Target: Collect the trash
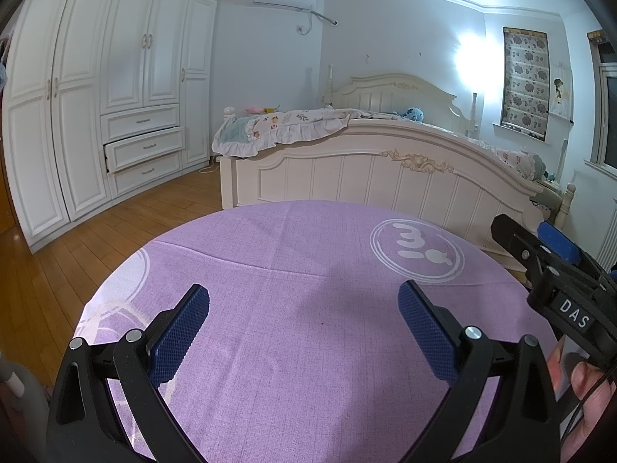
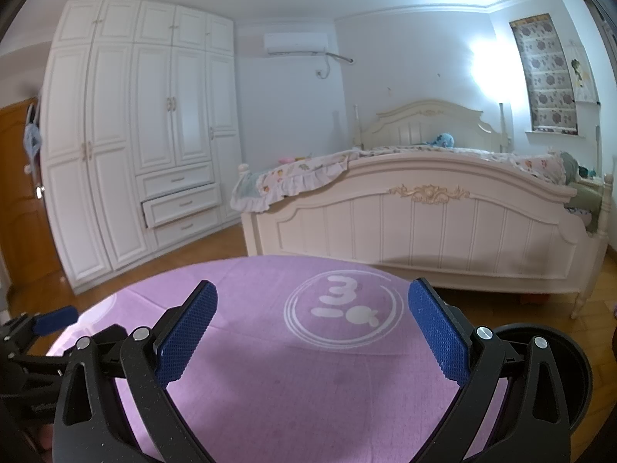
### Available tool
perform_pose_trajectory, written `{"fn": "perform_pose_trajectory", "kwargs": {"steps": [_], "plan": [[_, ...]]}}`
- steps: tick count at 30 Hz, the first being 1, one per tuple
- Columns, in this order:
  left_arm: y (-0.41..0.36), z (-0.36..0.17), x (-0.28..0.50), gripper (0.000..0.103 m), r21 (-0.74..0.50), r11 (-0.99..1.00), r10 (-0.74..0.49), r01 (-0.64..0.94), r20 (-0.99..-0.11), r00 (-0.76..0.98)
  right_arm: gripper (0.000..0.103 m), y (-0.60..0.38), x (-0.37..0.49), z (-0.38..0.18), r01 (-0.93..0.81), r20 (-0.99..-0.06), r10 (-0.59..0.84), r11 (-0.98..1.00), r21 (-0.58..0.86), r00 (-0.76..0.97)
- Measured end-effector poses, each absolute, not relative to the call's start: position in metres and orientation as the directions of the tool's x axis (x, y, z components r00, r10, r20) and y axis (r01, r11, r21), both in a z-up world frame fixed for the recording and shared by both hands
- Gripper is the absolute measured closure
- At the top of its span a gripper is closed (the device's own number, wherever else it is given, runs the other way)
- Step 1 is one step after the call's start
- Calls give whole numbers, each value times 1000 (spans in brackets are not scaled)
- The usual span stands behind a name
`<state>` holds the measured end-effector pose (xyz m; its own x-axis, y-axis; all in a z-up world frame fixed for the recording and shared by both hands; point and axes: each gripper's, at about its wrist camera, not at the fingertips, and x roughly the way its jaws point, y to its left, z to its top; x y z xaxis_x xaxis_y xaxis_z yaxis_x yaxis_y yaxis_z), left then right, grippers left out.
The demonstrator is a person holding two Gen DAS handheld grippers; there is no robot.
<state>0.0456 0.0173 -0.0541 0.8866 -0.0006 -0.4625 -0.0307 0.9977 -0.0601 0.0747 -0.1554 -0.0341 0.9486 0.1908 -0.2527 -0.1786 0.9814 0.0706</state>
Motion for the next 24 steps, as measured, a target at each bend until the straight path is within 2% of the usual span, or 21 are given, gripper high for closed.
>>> {"fn": "perform_pose_trajectory", "kwargs": {"steps": [24], "plan": [[19,-55,48,5,-53,998,3,-31,-466,885,5,-154,75,-35,-177,-251,190,981,73,949]]}}
